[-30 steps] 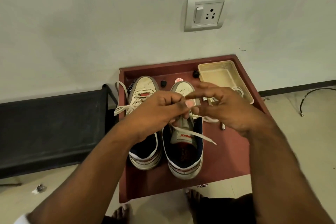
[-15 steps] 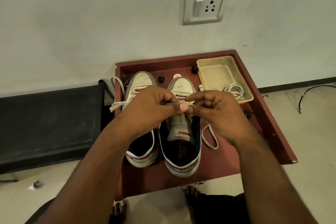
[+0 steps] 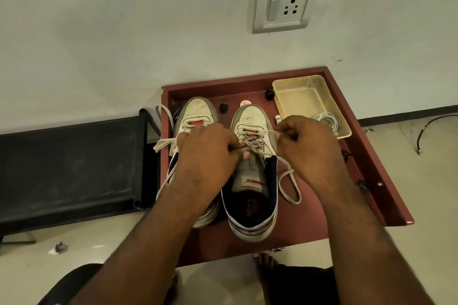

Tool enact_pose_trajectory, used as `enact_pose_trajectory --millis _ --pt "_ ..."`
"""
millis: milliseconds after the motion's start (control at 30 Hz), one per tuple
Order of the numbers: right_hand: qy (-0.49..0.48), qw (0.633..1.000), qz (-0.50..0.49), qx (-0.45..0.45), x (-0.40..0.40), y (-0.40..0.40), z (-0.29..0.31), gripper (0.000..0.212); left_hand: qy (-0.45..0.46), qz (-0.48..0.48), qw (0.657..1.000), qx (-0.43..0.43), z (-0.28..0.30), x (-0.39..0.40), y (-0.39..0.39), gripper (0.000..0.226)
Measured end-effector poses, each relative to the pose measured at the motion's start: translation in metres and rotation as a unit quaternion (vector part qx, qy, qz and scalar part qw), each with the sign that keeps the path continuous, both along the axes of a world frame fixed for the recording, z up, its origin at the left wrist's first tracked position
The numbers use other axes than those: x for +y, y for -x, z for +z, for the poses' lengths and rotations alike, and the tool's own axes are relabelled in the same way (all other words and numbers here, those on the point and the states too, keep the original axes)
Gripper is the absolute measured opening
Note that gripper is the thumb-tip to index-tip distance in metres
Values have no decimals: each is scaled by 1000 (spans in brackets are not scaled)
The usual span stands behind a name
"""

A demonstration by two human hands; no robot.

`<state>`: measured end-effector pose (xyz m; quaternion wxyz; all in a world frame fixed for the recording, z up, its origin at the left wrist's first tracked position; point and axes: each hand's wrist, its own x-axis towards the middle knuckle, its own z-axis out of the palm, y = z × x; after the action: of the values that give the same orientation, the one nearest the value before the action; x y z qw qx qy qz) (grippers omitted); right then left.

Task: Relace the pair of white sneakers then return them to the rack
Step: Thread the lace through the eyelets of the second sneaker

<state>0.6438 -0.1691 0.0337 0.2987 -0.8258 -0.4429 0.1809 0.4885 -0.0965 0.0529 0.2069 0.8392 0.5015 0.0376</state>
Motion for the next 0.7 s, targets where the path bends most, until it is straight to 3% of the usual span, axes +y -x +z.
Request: enact_pose_trajectory --millis 133,300,433,600,700 --pt "-14 995 2 101 11 27 -6 7 -69 -98 984 132 -7 -35 -14 16" --pt "21 995 53 82 16 20 -24 7 -65 -133 969 199 -28 -59 -20 35" --pt "31 997 36 55 12 5 -32 6 -72 -88 981 160 -35 -42 -15 22" --pt "54 997 44 45 7 -3 -32 11 -117 -63 991 15 -38 -28 1 9" --pt "51 996 42 55 4 -7 -33 8 -165 -58 984 -30 -43 -26 6 4"
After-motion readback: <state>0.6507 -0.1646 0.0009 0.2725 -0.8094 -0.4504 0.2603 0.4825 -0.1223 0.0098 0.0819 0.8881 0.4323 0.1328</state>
